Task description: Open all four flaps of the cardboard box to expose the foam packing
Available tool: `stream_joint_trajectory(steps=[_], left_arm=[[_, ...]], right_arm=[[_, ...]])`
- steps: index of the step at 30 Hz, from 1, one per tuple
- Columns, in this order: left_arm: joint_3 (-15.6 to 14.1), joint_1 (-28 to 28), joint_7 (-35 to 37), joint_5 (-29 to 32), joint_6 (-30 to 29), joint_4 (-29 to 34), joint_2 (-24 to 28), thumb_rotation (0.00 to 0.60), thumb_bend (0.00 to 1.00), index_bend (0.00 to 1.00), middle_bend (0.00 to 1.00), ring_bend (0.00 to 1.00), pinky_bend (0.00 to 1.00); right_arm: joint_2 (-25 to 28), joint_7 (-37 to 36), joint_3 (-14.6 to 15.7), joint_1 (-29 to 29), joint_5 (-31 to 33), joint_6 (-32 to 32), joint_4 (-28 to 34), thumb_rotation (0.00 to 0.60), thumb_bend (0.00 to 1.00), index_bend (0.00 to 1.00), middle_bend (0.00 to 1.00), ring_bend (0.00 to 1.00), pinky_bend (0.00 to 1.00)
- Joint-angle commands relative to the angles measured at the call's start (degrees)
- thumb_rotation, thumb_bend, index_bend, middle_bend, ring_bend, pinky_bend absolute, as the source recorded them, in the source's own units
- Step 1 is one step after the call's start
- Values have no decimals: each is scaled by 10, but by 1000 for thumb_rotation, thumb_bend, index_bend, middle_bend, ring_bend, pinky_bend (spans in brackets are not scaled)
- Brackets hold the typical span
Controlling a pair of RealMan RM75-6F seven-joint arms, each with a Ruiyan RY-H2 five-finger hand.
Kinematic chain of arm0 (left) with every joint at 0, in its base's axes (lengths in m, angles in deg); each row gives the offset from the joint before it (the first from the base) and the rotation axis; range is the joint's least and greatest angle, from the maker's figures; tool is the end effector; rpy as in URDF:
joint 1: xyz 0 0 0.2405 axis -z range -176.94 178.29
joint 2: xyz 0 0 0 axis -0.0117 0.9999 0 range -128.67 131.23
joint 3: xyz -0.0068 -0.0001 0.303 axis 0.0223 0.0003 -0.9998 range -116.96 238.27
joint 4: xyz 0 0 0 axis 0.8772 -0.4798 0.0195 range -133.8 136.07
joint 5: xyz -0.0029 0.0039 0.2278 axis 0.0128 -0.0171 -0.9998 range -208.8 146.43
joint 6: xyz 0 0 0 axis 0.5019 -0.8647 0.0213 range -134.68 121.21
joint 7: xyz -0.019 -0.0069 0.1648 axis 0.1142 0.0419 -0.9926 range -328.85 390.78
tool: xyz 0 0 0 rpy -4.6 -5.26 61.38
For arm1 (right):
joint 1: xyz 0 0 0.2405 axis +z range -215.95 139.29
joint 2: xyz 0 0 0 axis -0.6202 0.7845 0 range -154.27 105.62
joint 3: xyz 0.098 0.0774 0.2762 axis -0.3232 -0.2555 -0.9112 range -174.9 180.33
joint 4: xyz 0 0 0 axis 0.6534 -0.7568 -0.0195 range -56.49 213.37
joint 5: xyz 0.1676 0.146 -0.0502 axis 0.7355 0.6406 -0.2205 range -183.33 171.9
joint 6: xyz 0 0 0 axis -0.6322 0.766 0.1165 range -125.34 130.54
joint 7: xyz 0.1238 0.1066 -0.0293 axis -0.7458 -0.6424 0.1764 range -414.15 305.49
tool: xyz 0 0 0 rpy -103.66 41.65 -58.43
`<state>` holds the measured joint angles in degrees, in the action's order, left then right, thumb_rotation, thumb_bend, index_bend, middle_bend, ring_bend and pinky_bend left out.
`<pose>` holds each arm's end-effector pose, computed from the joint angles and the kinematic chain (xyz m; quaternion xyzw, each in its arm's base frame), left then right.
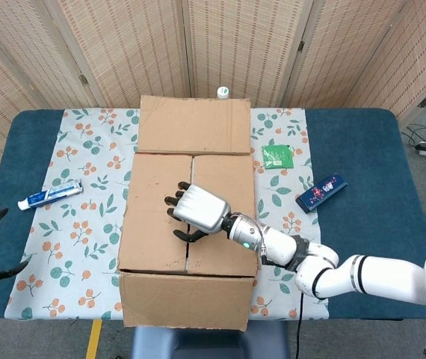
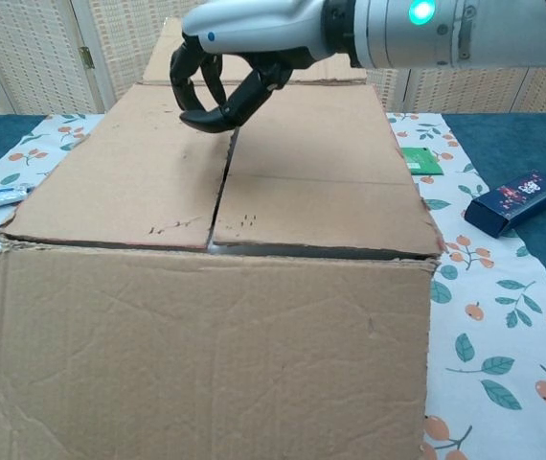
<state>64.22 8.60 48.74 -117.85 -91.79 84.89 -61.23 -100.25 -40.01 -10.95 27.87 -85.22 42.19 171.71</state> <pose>-0.3777 0.2340 0.1938 -0.5738 -0.4038 -0.4503 0.5522 0.0198 -0.4144 0.0020 0.8788 -0.1134 0.3941 0.2442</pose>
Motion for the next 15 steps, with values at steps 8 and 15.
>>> stream_joint_trajectory(steps=[8,15], left_arm=[[-1,-2,6,-3,-3,-2,2,600,96,0,0,0,0],[-2,-1,6,-3,1,-3,1,600,97,0,0,0,0]], right_arm=[[7,0,20,11,-21,-17,-7,252,539,499,350,410,242],[0,12,27,15,-25,-16,-17,251,539,502,365,421,239]])
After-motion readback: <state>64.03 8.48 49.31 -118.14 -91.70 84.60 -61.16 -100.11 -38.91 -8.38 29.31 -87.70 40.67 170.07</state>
